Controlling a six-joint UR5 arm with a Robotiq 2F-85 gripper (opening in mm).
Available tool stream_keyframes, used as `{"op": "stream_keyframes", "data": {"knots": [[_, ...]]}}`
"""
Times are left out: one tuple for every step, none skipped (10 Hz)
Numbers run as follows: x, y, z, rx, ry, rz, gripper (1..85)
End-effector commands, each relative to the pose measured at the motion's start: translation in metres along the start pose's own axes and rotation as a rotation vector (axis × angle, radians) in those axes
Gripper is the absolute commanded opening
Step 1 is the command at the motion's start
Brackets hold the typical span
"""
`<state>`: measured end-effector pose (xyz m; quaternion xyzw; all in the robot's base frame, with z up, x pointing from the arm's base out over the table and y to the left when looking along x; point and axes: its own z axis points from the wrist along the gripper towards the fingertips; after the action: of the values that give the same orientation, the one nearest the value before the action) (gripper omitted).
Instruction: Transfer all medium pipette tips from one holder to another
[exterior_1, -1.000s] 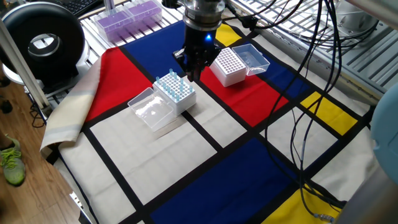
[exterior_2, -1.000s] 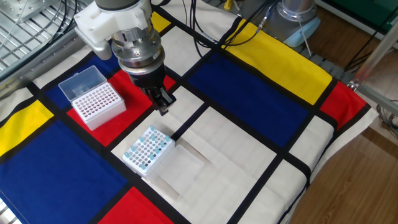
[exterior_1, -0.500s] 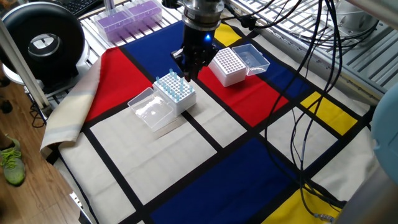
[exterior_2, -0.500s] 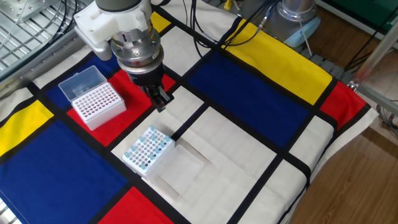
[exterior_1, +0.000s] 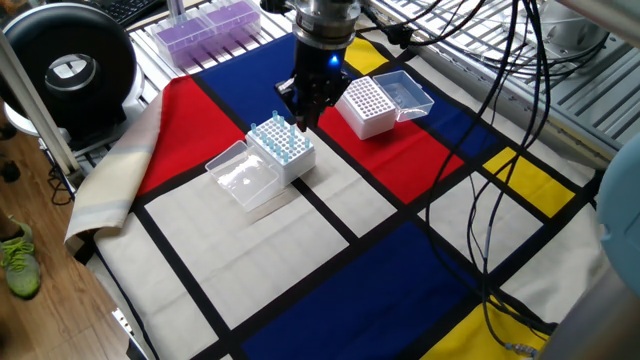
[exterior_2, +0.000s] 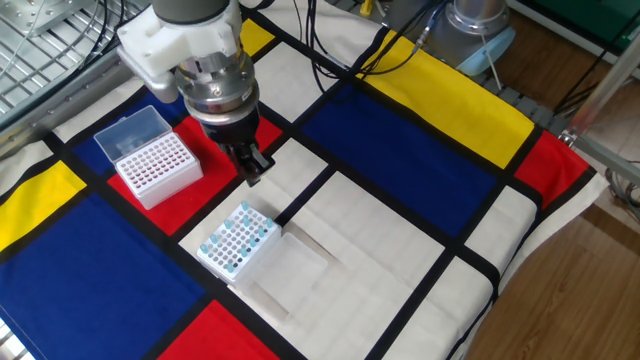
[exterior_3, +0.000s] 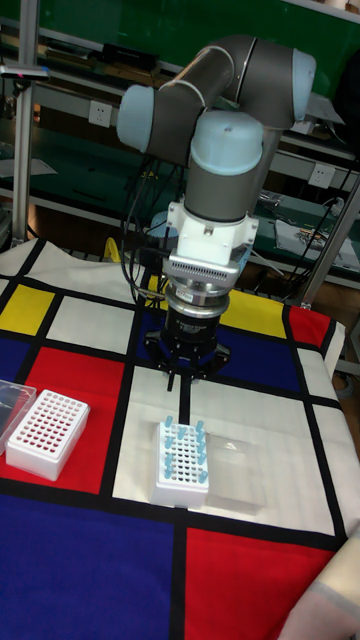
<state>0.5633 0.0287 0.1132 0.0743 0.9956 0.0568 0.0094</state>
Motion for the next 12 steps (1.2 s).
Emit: {"op": "stream_keyframes", "data": {"knots": [[-0.009, -0.002, 0.024, -0.03, -0.033, -0.026, 28.7], [-0.011, -0.004, 0.028, -0.026, -0.039, -0.033, 28.3], [-0.014, -0.004, 0.031, -0.021, -0.048, -0.041, 28.3], [-0.018, -0.004, 0.033, -0.02, -0.057, -0.047, 28.3], [-0.022, -0.003, 0.035, -0.022, -0.068, -0.05, 28.3], [-0.026, -0.002, 0.037, -0.019, -0.074, -0.05, 28.3], [-0.027, -0.002, 0.038, -0.017, -0.076, -0.05, 28.3], [-0.028, -0.002, 0.038, -0.017, -0.079, -0.05, 28.3], [-0.029, -0.002, 0.038, -0.017, -0.081, -0.05, 28.3], [-0.03, -0.001, 0.038, -0.017, -0.084, -0.053, 28.7], [-0.031, -0.002, 0.039, -0.015, -0.089, -0.058, 29.0], [-0.031, -0.001, 0.039, -0.015, -0.089, -0.057, 29.0]]}}
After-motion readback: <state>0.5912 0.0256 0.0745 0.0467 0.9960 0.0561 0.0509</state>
